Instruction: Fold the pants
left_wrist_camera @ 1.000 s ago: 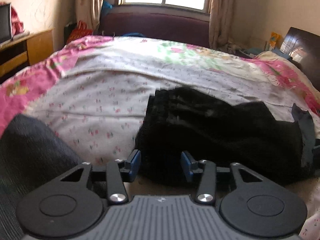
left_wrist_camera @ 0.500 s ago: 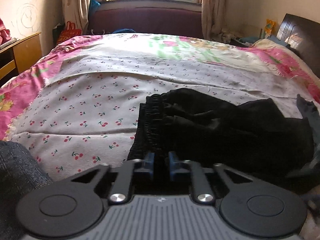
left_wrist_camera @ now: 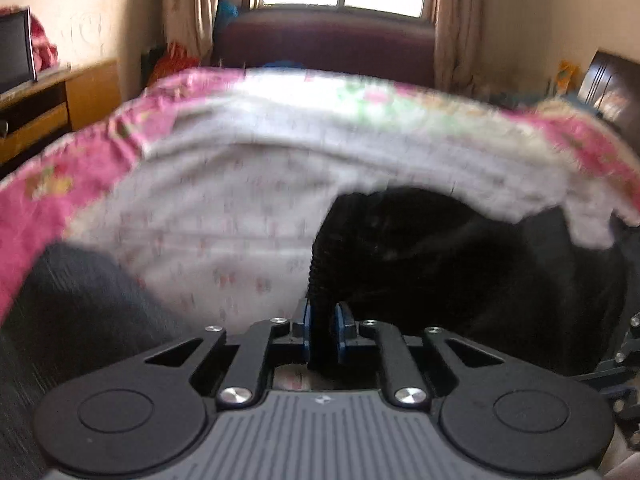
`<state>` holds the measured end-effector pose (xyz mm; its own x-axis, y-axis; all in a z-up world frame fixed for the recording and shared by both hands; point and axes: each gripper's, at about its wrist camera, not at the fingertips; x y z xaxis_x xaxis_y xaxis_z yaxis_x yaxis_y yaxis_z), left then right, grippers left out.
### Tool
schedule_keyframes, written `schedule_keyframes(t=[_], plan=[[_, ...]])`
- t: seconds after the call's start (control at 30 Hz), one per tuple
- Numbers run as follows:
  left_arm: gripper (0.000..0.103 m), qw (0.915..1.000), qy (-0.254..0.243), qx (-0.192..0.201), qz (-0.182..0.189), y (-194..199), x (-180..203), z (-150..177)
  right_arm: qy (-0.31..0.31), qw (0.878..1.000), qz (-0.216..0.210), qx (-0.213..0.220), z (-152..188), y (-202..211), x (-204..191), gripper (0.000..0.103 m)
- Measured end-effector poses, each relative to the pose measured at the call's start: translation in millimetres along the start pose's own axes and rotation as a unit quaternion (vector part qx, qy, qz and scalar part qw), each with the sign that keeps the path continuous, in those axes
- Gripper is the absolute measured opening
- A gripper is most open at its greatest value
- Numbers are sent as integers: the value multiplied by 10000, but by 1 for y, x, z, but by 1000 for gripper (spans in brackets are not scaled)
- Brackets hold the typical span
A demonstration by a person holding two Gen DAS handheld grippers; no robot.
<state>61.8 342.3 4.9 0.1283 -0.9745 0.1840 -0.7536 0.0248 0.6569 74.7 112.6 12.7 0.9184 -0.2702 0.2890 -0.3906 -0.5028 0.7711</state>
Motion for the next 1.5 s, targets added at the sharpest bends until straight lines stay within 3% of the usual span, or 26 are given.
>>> schedule_keyframes(t=[0.07, 0.13, 0.17, 0.23, 0.43, 0.53, 0.63, 0.73, 0.83, 0.93, 1.1, 1.17, 1.3, 1.33, 1.4, 1.43, 1.47, 1.5], plan=[[39, 9996, -172, -30, -208, -6, 4, 7, 137, 9993, -1, -356, 6, -17, -7, 12], [40, 9997, -136, 39, -217, 1, 5, 6, 199, 9996, 30, -220, 10, -9, -10, 14], [42, 9996, -98, 91, -240, 6, 5, 4, 152, 9998, 31, -129, 11, 0, -9, 20], [46, 9991, -81, 235, -330, 17, 5, 1, -148, 9999, 71, 0, 16, 19, 1, 28], [46, 9947, -528, 569, -669, 38, 35, 1, -1153, 9917, 542, 157, 61, 73, 36, 33], [46, 9960, -666, 468, -376, 35, 58, 6, -1802, 9789, 952, -166, 99, 91, 66, 34], [46, 9956, -850, 398, -21, 33, 91, 8, -2770, 9504, 1328, -493, 145, 112, 102, 34], [46, 9923, -988, 267, 697, 31, 134, 3, -3598, 9165, 1639, -602, 185, 134, 144, 35], [48, 9809, -1321, 57, 1428, 19, 190, 3, -4209, 8806, 2030, -787, 217, 146, 189, 44], [50, 9668, -1670, -79, 1932, -2, 247, 9, -4781, 8506, 2041, -792, 241, 143, 237, 45], [50, 9556, -1801, -455, 2285, -42, 312, 20, -5558, 7930, 2263, -1050, 272, 114, 307, 46], [50, 9536, -2017, -473, 2184, -50, 330, 27, -5772, 7693, 2392, -1332, 279, 94, 326, 46], [50, 9478, -2446, -537, 1976, -61, 349, 43, -5973, 7402, 2521, -1781, 297, 61, 347, 51], [50, 9469, -2506, -590, 1926, -63, 350, 46, -6009, 7359, 2579, -1757, 300, 59, 349, 50], [48, 9453, -2649, -626, 1797, -66, 353, 52, -6106, 7265, 2684, -1655, 307, 63, 351, 34], [40, 9444, -2687, -631, 1785, -66, 355, 53, -6147, 7257, 2652, -1589, 311, 66, 352, 11], [34, 9434, -2719, -644, 1785, -66, 356, 52, -6233, 7221, 2591, -1515, 316, 72, 352, 4], [26, 9430, -2748, -641, 1762, -66, 357, 52, -6342, 7185, 2506, -1367, 320, 80, 352, 4]])
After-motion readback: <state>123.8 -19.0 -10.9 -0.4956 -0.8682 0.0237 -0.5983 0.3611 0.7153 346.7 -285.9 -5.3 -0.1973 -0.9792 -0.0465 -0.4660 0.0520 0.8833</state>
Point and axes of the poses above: each gripper's, at about its wrist camera, not at the fingertips, and y roughly against the way its jaws point, x to its right, z to its underside, and after that the axes turned 9 degrees about y, right-handed
